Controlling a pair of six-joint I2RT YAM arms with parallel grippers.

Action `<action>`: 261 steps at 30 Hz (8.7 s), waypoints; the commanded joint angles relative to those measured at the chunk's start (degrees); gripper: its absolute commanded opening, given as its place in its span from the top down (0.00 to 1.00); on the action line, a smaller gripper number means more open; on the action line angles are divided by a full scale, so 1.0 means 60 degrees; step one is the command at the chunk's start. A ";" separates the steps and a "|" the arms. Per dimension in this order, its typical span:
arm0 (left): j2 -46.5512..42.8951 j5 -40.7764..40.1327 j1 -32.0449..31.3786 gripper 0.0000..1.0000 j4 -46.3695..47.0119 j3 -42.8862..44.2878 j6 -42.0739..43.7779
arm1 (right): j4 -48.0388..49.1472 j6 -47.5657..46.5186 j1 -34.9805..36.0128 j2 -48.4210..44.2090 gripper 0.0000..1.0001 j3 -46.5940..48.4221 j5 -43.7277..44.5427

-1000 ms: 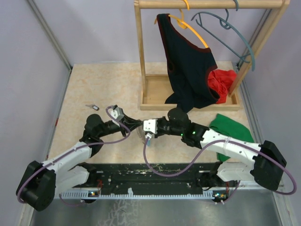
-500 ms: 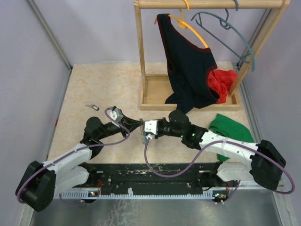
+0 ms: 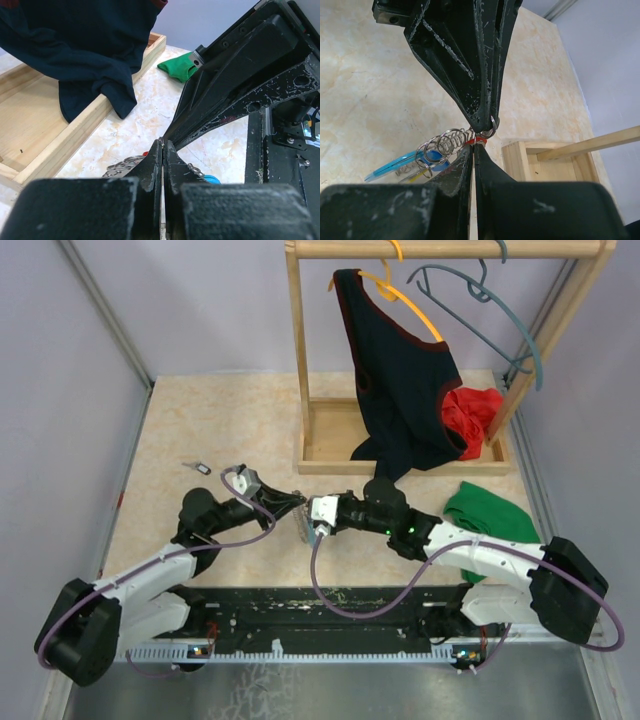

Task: Put the keys on the keyring

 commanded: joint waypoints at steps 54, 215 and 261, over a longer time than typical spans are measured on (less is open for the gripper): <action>-0.0648 0.0453 -0.0226 0.58 -0.2263 0.0957 0.1098 | -0.2802 -0.0822 0.0095 -0.0681 1.00 0.1812 0.0574; 0.0172 0.3138 -0.0486 0.99 -0.1900 0.0837 0.5417 | 0.0938 0.3787 -0.1354 -0.0893 0.66 -0.0897 -0.1421; 0.0135 0.3769 -0.0501 0.99 -0.1837 0.0762 0.5191 | 0.0738 0.1620 -0.0384 -0.1090 0.94 -0.1158 -0.1275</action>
